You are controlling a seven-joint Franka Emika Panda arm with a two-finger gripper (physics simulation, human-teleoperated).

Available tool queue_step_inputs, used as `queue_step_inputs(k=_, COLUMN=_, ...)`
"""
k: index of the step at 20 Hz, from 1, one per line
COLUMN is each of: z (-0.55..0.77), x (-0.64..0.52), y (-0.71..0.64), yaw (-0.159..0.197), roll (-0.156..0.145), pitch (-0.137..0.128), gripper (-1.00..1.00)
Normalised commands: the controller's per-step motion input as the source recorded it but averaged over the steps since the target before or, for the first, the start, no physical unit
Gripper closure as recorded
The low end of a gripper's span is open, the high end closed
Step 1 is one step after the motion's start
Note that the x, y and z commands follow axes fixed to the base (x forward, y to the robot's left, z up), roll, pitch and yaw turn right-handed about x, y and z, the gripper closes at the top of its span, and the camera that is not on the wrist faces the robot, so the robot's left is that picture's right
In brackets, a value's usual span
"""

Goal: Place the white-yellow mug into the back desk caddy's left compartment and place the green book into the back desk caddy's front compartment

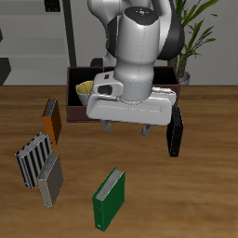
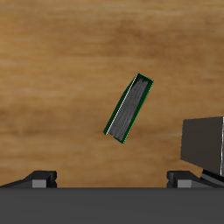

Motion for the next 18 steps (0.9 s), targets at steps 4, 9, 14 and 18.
queue_step_inputs(k=4, z=-0.17, x=0.38, y=-0.26, yaw=-0.039, roll=0.048, pitch=-0.002, gripper=-1.0)
queue_step_inputs(k=9, z=-0.07, x=0.19, y=-0.3, yaw=-0.05, roll=0.005, pitch=-0.035, gripper=-1.0)
queue_step_inputs(k=14, z=-0.08, x=0.16, y=-0.13, yaw=-0.056, roll=0.004, pitch=-0.022, gripper=-1.0)
queue_step_inputs(k=18, z=-0.07, x=0.16, y=0.05, yaw=-0.026, roll=0.021, pitch=-0.01, gripper=-1.0)
